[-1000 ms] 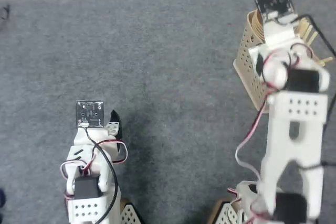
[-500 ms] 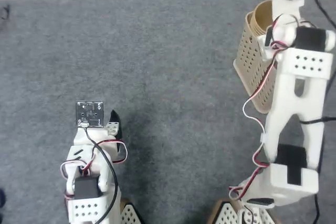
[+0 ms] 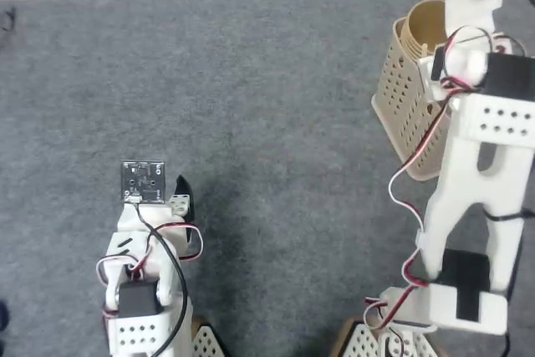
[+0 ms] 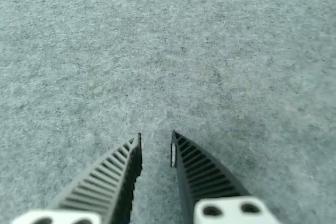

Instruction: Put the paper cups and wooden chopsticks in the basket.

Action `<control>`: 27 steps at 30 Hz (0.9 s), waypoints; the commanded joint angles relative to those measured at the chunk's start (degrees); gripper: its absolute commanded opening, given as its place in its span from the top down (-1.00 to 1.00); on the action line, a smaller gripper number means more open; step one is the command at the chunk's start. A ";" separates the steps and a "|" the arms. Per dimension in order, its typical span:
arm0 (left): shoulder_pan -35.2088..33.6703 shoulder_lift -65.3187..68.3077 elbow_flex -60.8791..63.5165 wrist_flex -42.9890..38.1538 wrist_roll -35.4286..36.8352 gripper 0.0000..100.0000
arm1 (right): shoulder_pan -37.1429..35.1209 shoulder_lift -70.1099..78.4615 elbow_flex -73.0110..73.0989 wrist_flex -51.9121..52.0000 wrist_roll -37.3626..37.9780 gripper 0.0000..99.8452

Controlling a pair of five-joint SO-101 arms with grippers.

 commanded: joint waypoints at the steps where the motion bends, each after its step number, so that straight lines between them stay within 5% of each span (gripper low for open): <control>1: 0.26 -0.97 -0.92 0.35 -0.70 0.83 | -0.48 -2.33 -3.16 3.38 0.88 0.60; 18: 0.26 -0.97 -0.92 0.35 -0.70 0.83 | -0.48 15.16 -3.16 3.56 4.84 0.61; 23: 0.26 -0.97 -0.92 0.35 -0.70 0.83 | -0.40 17.10 -3.16 -1.36 7.65 1.00; 27: 0.26 -0.97 -0.92 0.35 -0.70 0.83 | -0.66 17.19 -3.16 -7.16 10.29 1.00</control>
